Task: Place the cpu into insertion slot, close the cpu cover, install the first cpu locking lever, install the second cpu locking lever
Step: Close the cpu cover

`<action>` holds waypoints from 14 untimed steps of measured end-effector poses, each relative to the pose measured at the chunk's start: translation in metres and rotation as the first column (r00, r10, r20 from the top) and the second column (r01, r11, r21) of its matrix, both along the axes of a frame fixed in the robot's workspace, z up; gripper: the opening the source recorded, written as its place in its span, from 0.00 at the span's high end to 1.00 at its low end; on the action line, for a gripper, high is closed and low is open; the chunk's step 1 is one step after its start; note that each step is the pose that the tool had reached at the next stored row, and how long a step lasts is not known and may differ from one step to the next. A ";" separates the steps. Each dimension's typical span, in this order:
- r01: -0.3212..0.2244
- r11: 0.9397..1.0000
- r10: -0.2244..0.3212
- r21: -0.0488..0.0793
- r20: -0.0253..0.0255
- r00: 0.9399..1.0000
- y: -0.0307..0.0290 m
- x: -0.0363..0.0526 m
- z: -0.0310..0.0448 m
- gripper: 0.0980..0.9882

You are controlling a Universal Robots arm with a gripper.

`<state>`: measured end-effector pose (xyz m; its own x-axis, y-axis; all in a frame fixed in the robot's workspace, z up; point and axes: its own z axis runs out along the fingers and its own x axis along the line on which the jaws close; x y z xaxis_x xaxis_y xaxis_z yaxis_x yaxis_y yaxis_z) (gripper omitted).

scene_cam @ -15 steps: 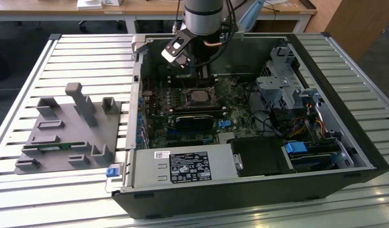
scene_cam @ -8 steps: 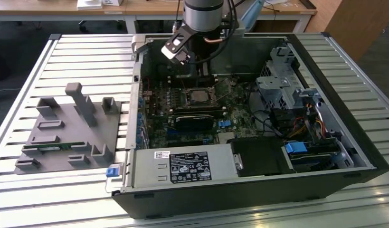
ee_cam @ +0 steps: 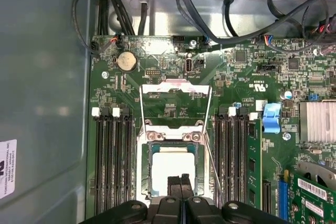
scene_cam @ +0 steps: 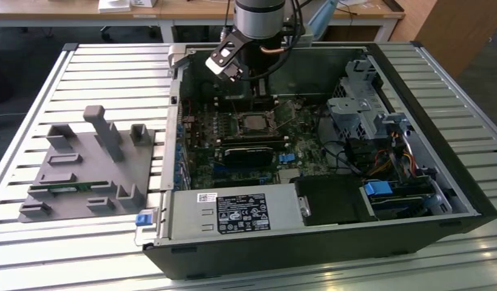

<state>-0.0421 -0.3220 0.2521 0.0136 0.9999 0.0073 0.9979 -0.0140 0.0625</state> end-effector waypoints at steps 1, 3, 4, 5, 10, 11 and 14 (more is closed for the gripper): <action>0.000 1.000 0.000 0.000 0.000 1.000 0.0000 0.0000 0.0000 0.98; 0.000 1.000 0.000 -0.001 0.000 1.000 0.0003 0.0000 0.0007 0.98; 0.000 1.000 0.000 -0.001 0.000 1.000 0.0003 0.0000 0.0012 0.98; 0.000 1.000 0.000 0.000 0.000 1.000 0.0003 0.0000 0.0018 0.98; 0.000 1.000 0.000 0.000 0.000 1.000 0.0004 0.0000 0.0061 0.98; 0.000 1.000 0.000 0.000 0.000 1.000 0.0004 0.0000 0.0068 0.98; 0.000 1.000 0.000 0.000 0.000 1.000 0.0004 0.0020 0.0074 0.98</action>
